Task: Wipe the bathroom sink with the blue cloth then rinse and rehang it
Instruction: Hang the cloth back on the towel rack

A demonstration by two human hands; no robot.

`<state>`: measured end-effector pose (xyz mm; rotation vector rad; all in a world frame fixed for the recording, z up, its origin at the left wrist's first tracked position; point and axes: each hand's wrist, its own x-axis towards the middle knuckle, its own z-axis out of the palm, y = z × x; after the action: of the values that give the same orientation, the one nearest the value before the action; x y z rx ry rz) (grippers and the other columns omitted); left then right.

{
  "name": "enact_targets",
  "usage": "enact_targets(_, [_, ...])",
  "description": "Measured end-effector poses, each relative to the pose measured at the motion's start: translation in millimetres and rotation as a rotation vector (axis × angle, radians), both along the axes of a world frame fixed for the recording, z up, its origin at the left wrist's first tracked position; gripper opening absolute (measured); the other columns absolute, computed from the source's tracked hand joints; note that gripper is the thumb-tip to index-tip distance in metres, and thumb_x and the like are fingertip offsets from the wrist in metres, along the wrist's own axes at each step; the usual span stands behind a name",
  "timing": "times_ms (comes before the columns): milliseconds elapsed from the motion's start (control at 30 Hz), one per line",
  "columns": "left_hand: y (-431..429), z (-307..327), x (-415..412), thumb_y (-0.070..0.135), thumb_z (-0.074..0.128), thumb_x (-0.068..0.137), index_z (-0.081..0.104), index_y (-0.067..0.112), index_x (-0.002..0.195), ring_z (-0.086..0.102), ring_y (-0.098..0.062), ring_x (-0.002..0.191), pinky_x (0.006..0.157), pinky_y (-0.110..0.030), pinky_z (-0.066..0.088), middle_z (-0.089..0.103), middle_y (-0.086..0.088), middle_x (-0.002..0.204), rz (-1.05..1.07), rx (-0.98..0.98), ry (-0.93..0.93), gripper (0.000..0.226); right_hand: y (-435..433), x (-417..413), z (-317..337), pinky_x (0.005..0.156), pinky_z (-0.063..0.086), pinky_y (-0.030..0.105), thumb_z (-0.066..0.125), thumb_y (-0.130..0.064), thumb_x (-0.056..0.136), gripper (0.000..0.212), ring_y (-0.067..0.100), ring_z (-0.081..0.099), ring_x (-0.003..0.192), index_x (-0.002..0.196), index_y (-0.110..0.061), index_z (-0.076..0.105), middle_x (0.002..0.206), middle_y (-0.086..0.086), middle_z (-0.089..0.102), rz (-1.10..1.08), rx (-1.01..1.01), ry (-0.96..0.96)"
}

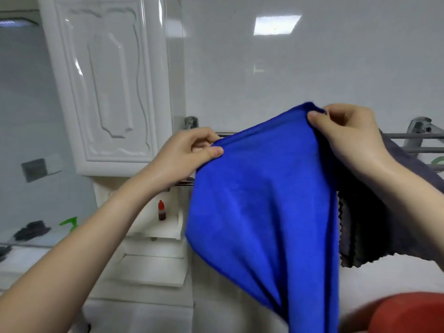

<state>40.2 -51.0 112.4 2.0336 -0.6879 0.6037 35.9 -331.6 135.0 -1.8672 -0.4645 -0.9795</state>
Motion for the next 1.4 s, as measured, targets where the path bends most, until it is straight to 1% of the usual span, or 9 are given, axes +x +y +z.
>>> enact_targets(100, [-1,-1,2,0.013,0.074,0.084,0.071,0.015,0.086,0.051,0.001,0.058,0.062,-0.011,0.040,0.058,0.014,0.063,0.045,0.150,-0.014,0.004,-7,-10,-21,0.052,0.026,0.029,0.060,-0.023,0.093,0.039,0.011,0.035,0.053,0.063,-0.003,0.044,0.053,0.003,0.040,-0.185,-0.305,-0.088])
enact_targets(200, [-3,-7,3,0.015,0.080,0.079,0.072,0.016,0.083,0.046,0.000,0.054,0.057,-0.007,0.034,0.053,0.022,0.053,0.059,0.228,-0.032,0.009,-14,-11,-41,0.059,0.035,0.034,0.060,-0.016,0.092,0.017,0.023,0.054,0.061,0.079,-0.005,0.062,0.064,0.006,0.059,-0.251,-0.553,-0.166])
enact_targets(433, [-5,0,5,0.016,0.081,0.078,0.075,0.013,0.082,0.049,0.000,0.054,0.056,-0.007,0.035,0.056,0.026,0.053,0.097,0.295,-0.120,0.008,-16,-10,-47,0.062,0.039,0.034,0.058,-0.019,0.092,0.017,0.023,0.056,0.064,0.082,-0.007,0.064,0.068,0.004,0.062,-0.245,-0.591,-0.149])
enact_targets(600, [-3,5,7,0.017,0.083,0.076,0.074,0.012,0.082,0.055,0.006,0.064,0.061,-0.006,0.039,0.062,0.020,0.062,0.077,0.428,-0.164,0.011,-18,-8,-44,0.058,0.037,0.021,0.067,-0.024,0.088,0.011,0.009,0.053,0.067,0.084,-0.015,0.061,0.069,-0.007,0.057,-0.166,-0.633,-0.052])
enact_targets(733, [-3,2,11,0.013,0.084,0.074,0.069,0.016,0.081,0.051,-0.002,0.059,0.059,-0.010,0.040,0.061,0.015,0.063,0.008,0.478,-0.086,0.017,-18,-12,-33,0.067,0.041,0.020,0.073,-0.004,0.081,0.025,0.012,0.051,0.080,0.094,-0.016,0.055,0.086,-0.009,0.051,0.036,-0.763,-0.143])
enact_targets(867, [-4,7,12,0.012,0.080,0.077,0.063,0.020,0.080,0.052,-0.009,0.060,0.059,-0.019,0.045,0.062,0.010,0.071,-0.038,0.533,-0.058,0.019,-21,-7,-28,0.080,0.044,0.017,0.057,0.014,0.082,0.037,0.007,0.060,0.091,0.094,-0.018,0.071,0.097,-0.007,0.065,0.184,-0.944,-0.038])
enact_targets(1000, [-1,8,12,0.010,0.070,0.088,0.073,0.018,0.086,0.062,-0.014,0.074,0.068,-0.024,0.048,0.070,0.007,0.081,-0.089,0.638,-0.012,0.009,-22,-17,-21,0.084,0.047,0.027,0.043,-0.018,0.082,0.032,0.007,0.062,0.092,0.089,-0.029,0.072,0.094,-0.014,0.071,0.202,-0.829,0.254])
enact_targets(1167, [2,2,9,0.015,0.059,0.096,0.072,0.028,0.092,0.058,-0.007,0.092,0.079,-0.012,0.041,0.061,0.013,0.096,-0.069,0.722,-0.039,0.019,-8,-28,-38,0.060,0.045,0.028,0.044,-0.066,0.090,0.031,0.009,0.053,0.061,0.097,-0.036,0.050,0.063,-0.005,0.059,0.031,-0.997,0.149])
enact_targets(1400, [7,-30,-17,0.026,0.058,0.097,0.067,0.029,0.104,0.061,0.009,0.081,0.067,-0.005,0.042,0.067,0.018,0.085,0.047,0.402,-0.112,0.012,-5,-26,-57,0.067,0.051,0.039,0.044,-0.047,0.094,0.015,0.009,0.058,0.075,0.090,-0.033,0.048,0.085,-0.018,0.065,0.009,-0.806,0.020])
